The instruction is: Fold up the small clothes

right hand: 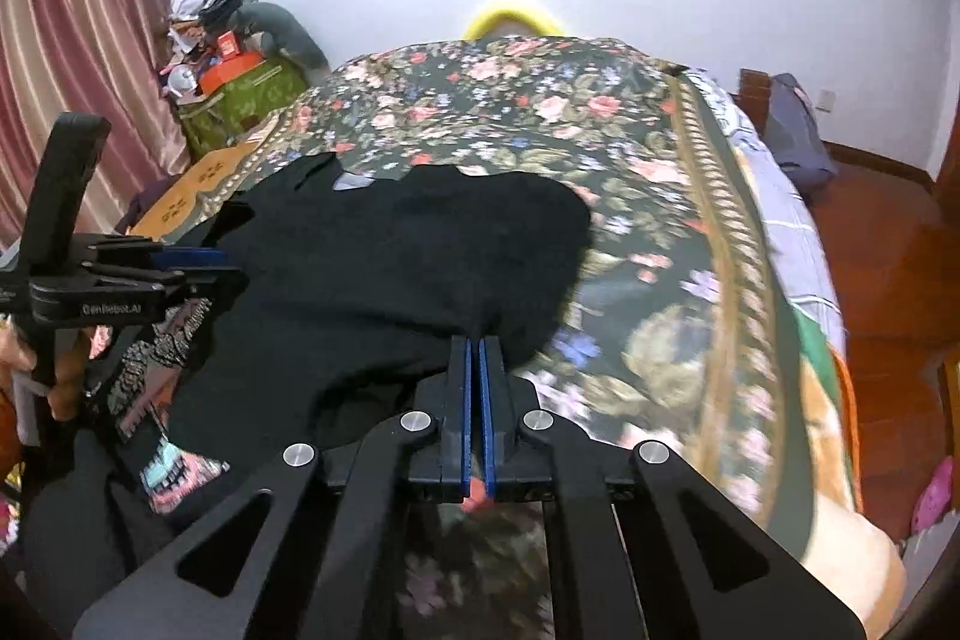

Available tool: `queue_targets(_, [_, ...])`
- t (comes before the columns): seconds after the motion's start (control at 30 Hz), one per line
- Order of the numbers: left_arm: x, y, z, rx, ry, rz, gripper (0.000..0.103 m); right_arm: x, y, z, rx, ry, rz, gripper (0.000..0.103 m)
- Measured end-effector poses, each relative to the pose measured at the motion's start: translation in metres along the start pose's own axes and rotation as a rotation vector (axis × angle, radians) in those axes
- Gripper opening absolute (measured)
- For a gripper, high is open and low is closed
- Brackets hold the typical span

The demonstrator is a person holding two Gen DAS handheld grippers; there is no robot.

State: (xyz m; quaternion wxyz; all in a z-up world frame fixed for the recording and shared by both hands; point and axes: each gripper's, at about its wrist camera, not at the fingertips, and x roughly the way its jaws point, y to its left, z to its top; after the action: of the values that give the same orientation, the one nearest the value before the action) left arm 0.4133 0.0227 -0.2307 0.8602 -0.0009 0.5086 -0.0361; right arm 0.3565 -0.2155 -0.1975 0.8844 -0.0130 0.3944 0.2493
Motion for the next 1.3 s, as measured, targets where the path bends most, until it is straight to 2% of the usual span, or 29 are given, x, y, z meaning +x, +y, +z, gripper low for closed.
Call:
queue_targets(0.07, [0.0,0.0,0.0,-0.002,0.001,0.004,0.045,-0.002,-0.017,-0.005,0.036,0.008,-0.033,0.0])
queue_targets(0.13, [-0.001,-0.001,0.0,-0.005,0.005,0.011,0.045,-0.002,-0.034,-0.008,0.104,0.037,-0.015,0.0])
queue_targets(0.2, [-0.003,-0.003,0.0,-0.001,0.005,0.018,0.045,-0.007,-0.04,-0.008,0.122,0.037,-0.01,0.001])
queue_targets(0.3, [-0.008,-0.004,-0.004,-0.007,0.014,-0.009,0.045,-0.014,-0.033,-0.002,0.132,0.039,0.054,0.003])
queue_targets(0.37, [-0.011,-0.004,-0.009,-0.025,0.033,-0.04,0.046,-0.016,-0.022,0.0,0.135,0.044,0.102,0.011])
queue_targets(0.43, [-0.015,-0.005,-0.017,-0.025,0.056,-0.063,0.047,-0.016,-0.006,-0.003,0.098,0.046,0.124,0.037])
queue_targets(0.5, [-0.021,-0.008,-0.027,-0.006,0.064,-0.061,0.049,-0.017,0.013,-0.011,0.033,0.048,0.131,0.052])
queue_targets(0.53, [-0.026,-0.008,-0.033,0.007,0.062,-0.054,0.051,-0.017,0.022,-0.016,-0.002,0.057,0.133,0.054])
queue_targets(0.67, [-0.046,0.003,-0.058,0.028,0.033,0.003,0.059,-0.008,0.056,-0.039,-0.122,0.14,0.149,0.058])
queue_targets(0.77, [-0.062,0.024,-0.074,-0.002,0.014,0.05,0.06,0.007,0.069,-0.049,-0.206,0.16,0.063,0.058])
queue_targets(0.9, [-0.077,0.072,-0.087,-0.11,0.0,0.087,0.063,0.019,0.054,-0.049,-0.105,0.186,0.075,0.049])
queue_targets(1.0, [-0.085,0.11,-0.096,-0.175,-0.006,0.147,0.065,0.009,0.044,-0.043,-0.056,0.216,0.12,0.049])
queue_targets(1.07, [-0.086,0.134,-0.102,-0.214,-0.005,0.175,0.067,-0.004,0.043,-0.039,-0.07,0.198,0.112,0.05])
queue_targets(1.2, [-0.074,0.169,-0.111,-0.295,0.016,0.184,0.068,-0.011,0.033,-0.018,-0.048,0.138,0.075,0.064])
queue_targets(1.3, [-0.06,0.183,-0.111,-0.329,0.038,0.176,0.068,-0.001,0.021,0.001,0.012,0.1,0.04,0.066])
